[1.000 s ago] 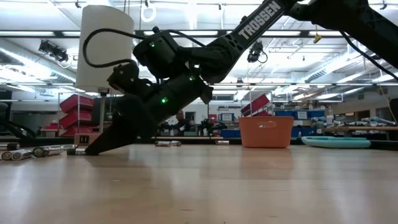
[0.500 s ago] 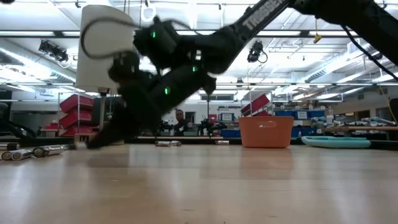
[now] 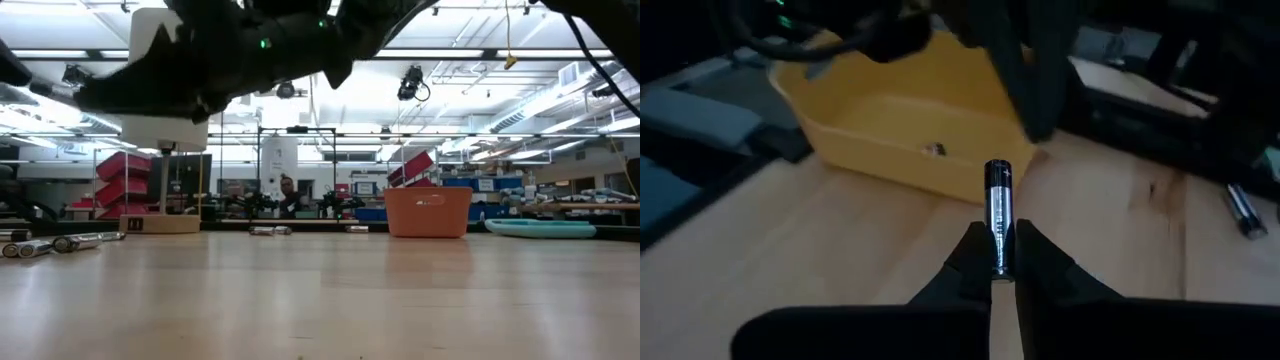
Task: Sort batteries
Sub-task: Put the silver battery into the yellow bin
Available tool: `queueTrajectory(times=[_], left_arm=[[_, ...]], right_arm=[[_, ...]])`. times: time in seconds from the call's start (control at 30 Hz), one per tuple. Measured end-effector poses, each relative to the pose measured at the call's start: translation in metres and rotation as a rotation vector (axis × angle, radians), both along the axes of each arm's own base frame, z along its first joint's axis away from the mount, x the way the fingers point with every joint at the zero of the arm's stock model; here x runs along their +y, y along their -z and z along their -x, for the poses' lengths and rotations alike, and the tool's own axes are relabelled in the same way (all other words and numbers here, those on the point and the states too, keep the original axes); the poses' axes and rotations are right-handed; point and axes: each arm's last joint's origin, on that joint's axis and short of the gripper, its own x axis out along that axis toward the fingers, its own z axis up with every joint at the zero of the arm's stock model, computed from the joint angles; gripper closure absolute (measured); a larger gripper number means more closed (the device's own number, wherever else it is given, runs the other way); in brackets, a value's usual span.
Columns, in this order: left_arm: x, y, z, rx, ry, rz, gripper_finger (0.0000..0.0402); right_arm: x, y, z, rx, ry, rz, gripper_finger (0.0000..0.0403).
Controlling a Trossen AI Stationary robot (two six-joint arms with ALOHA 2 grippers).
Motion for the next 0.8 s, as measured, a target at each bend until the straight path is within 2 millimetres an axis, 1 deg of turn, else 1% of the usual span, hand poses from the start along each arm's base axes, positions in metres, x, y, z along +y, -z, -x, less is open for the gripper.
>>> queueTrajectory(times=[0.1, 0.2, 0.37, 0.5, 0.63, 0.8], left_arm=[[0.001, 0.009, 0.001, 0.002, -0.002, 0.022, 0.0375], [0.002, 0.016, 0.002, 0.007, -0.007, 0.046, 0.0349], [0.003, 0.019, 0.002, -0.008, -0.003, 0.041, 0.0297], [0.004, 0.018, -0.001, -0.054, -0.003, 0.028, 0.0265], [0.006, 0.017, -0.007, -0.089, -0.019, 0.029, 0.0249], [0.006, 0.016, -0.010, -0.132, -0.017, 0.022, 0.0247]], right_arm=[[-0.001, 0.002, -0.001, -0.007, 0.014, 0.003, 0.0390], [-0.003, 0.000, -0.002, -0.027, 0.022, -0.002, 0.0390], [-0.003, -0.001, -0.002, -0.031, 0.022, -0.003, 0.0390], [-0.003, -0.003, -0.003, -0.051, 0.030, -0.002, 0.0390], [-0.003, -0.005, -0.004, -0.078, 0.033, -0.005, 0.0390], [-0.003, -0.006, -0.004, -0.083, 0.033, -0.006, 0.0390]])
